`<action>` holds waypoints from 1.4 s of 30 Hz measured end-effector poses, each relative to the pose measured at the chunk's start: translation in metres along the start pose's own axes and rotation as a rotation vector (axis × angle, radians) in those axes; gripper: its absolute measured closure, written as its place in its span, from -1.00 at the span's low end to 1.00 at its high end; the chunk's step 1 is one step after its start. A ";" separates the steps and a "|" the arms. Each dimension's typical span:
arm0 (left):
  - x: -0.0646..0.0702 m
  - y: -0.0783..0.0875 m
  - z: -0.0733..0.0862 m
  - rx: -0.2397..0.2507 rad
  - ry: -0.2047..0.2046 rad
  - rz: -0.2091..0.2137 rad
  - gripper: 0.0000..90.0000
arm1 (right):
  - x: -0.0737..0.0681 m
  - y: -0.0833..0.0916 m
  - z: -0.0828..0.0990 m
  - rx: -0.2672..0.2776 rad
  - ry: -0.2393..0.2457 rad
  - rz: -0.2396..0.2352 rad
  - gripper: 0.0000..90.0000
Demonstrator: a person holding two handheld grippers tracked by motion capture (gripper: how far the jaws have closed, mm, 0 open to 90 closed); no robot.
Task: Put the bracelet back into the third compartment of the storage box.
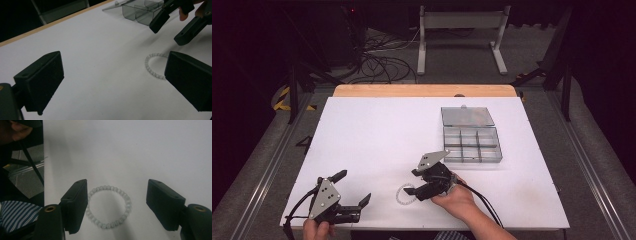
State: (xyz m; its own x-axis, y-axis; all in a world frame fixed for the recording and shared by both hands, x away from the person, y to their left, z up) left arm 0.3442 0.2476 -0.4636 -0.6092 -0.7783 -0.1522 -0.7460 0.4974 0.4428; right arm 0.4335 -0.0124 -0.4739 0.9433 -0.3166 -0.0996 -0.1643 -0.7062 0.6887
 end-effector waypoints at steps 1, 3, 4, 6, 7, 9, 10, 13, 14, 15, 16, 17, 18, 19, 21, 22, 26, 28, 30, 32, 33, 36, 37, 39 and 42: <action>0.000 0.000 0.000 -0.001 -0.004 -0.001 -0.93 | 0.000 -0.002 0.000 -0.006 0.001 0.004 -0.18; 0.000 0.000 0.000 0.001 -0.003 -0.001 -0.93 | 0.000 -0.005 0.001 -0.024 0.017 0.027 -0.14; 0.000 0.000 0.000 0.000 -0.003 -0.001 -0.93 | 0.000 -0.007 0.002 -0.035 0.028 0.036 -0.12; 0.000 0.000 0.000 0.000 -0.004 -0.002 -0.93 | 0.000 -0.010 0.003 -0.052 0.042 0.049 -0.09; 0.000 0.000 0.000 -0.002 -0.009 -0.003 -0.93 | 0.000 -0.011 0.003 -0.059 0.047 0.055 -0.08; 0.000 0.000 0.000 -0.001 -0.009 -0.003 -0.93 | 0.001 -0.013 0.004 -0.069 0.053 0.067 -0.05; 0.000 0.000 0.000 -0.001 -0.009 -0.003 -0.93 | 0.002 -0.014 0.004 -0.074 0.054 0.067 -0.04; 0.000 0.000 0.000 -0.001 -0.009 -0.003 -0.93 | 0.003 -0.016 0.005 -0.087 0.057 0.066 0.01; 0.000 0.000 0.000 0.000 -0.008 -0.003 -0.93 | 0.003 -0.017 0.005 -0.091 0.055 0.065 0.03; 0.000 0.000 0.000 0.000 -0.008 -0.003 -0.93 | 0.004 -0.018 0.005 -0.096 0.054 0.064 0.05; 0.000 0.000 0.000 0.000 -0.009 -0.004 -0.93 | 0.004 -0.019 0.005 -0.102 0.052 0.060 0.08; 0.000 0.000 0.000 0.000 -0.009 -0.004 -0.93 | 0.005 -0.020 0.006 -0.107 0.049 0.053 0.11; 0.000 0.000 0.000 -0.001 -0.009 -0.003 -0.93 | 0.005 -0.021 0.006 -0.112 0.044 0.048 0.13; 0.000 -0.001 0.000 -0.001 -0.009 -0.002 -0.93 | 0.005 -0.022 0.006 -0.115 0.039 0.044 0.14; 0.000 -0.001 0.000 -0.004 -0.009 -0.002 -0.93 | 0.005 -0.023 0.007 -0.120 0.032 0.043 0.18; 0.000 -0.001 0.000 -0.003 -0.009 -0.003 -0.93 | 0.005 -0.023 0.007 -0.120 0.032 0.043 0.18; 0.000 -0.001 0.000 -0.003 -0.010 -0.003 -0.93 | 0.006 -0.026 0.007 -0.133 0.035 0.052 0.32; 0.000 -0.001 0.000 -0.003 -0.009 -0.003 -0.93 | 0.007 -0.027 0.007 -0.147 0.042 0.056 0.39; 0.000 0.000 0.000 -0.003 -0.009 -0.003 -0.93 | 0.006 -0.029 0.008 -0.165 0.038 0.056 0.46; -0.001 -0.001 0.000 -0.005 -0.009 -0.003 -0.93 | 0.007 -0.029 0.008 -0.172 0.041 0.062 0.47; 0.000 -0.001 0.000 -0.005 -0.008 -0.002 -0.93 | 0.007 -0.030 0.008 -0.174 0.043 0.065 0.49; 0.000 -0.001 0.000 -0.006 -0.011 -0.001 -0.93 | 0.006 -0.032 0.008 -0.186 0.052 0.079 0.61; 0.000 -0.001 0.000 -0.006 -0.012 -0.001 -0.93 | 0.006 -0.032 0.008 -0.187 0.057 0.086 0.65; 0.000 -0.001 0.000 -0.006 -0.013 -0.001 -0.93 | 0.006 -0.032 0.008 -0.190 0.057 0.095 0.69; 0.000 0.000 0.000 -0.005 -0.012 -0.005 -0.93 | 0.007 -0.032 0.007 -0.196 0.044 0.106 0.83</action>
State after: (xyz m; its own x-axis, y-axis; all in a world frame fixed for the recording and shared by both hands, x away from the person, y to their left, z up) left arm 0.3447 0.2475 -0.4634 -0.6086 -0.7761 -0.1654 -0.7479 0.4914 0.4463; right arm 0.4430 0.0037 -0.5017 0.9362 -0.3515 0.0087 -0.2075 -0.5324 0.8207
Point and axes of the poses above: each handheld gripper's, and its own axes: y roughly backward along the jaws, z roughly out of its underside, x roughly to its right, the point moved 3 cm from there along -y, roughly forward along the jaws, and after that the axes turned 3 degrees about -x, right-handed, at the moved point
